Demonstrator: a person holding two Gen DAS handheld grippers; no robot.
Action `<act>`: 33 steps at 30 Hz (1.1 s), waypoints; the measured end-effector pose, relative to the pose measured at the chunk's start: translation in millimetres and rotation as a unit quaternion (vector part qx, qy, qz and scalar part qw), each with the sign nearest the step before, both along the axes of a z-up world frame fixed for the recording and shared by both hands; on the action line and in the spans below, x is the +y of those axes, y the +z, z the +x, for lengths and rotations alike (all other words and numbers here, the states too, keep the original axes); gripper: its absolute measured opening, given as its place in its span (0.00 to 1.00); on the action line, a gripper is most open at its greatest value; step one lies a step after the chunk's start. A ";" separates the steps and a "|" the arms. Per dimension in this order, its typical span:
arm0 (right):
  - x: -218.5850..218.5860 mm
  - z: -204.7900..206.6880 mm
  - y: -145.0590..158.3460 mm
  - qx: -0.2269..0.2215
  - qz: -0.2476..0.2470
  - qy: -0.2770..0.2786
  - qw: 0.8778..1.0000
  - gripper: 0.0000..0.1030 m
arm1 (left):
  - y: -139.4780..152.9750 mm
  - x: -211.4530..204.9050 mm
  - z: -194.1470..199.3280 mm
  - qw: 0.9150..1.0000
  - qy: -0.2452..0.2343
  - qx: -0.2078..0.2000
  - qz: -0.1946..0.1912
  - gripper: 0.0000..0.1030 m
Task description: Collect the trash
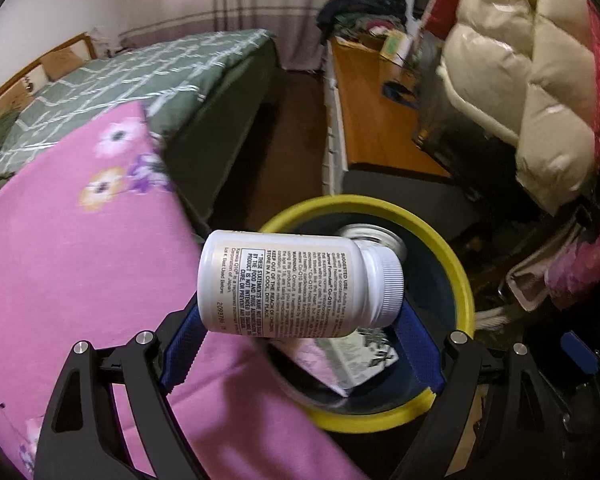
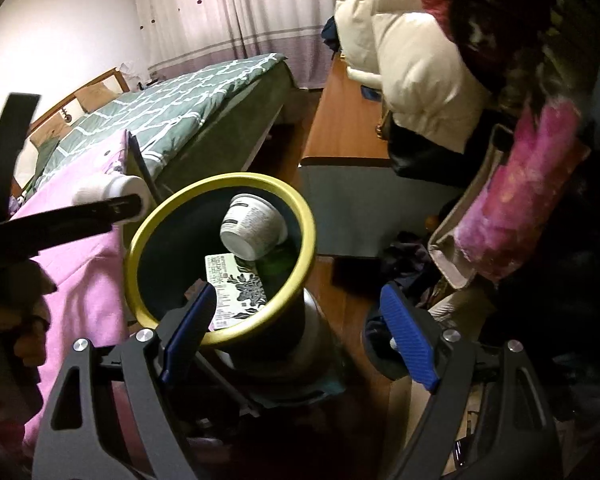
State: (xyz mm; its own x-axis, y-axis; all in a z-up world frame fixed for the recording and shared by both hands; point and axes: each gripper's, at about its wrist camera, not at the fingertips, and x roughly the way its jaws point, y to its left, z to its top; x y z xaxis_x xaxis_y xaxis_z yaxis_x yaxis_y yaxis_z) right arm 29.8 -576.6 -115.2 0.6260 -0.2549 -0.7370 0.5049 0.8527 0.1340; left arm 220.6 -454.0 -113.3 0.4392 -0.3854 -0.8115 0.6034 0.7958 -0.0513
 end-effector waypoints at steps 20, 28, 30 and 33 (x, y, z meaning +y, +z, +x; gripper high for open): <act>22.3 -18.3 16.4 -0.014 -0.007 0.006 1.000 0.77 | 35.4 58.4 -28.8 0.999 0.003 -0.012 -0.044 0.95; 66.0 -11.2 24.9 -0.033 -0.012 0.055 0.998 0.78 | 78.4 192.7 -69.1 0.989 0.094 -0.094 -0.064 0.95; 76.9 -8.4 27.2 -0.034 -0.015 0.066 0.997 0.78 | 81.0 227.8 -80.6 0.985 0.123 -0.106 -0.064 0.95; 95.4 -7.3 33.2 -0.040 -0.024 0.086 0.995 0.78 | 82.1 272.9 -97.6 0.979 0.156 -0.112 -0.065 0.95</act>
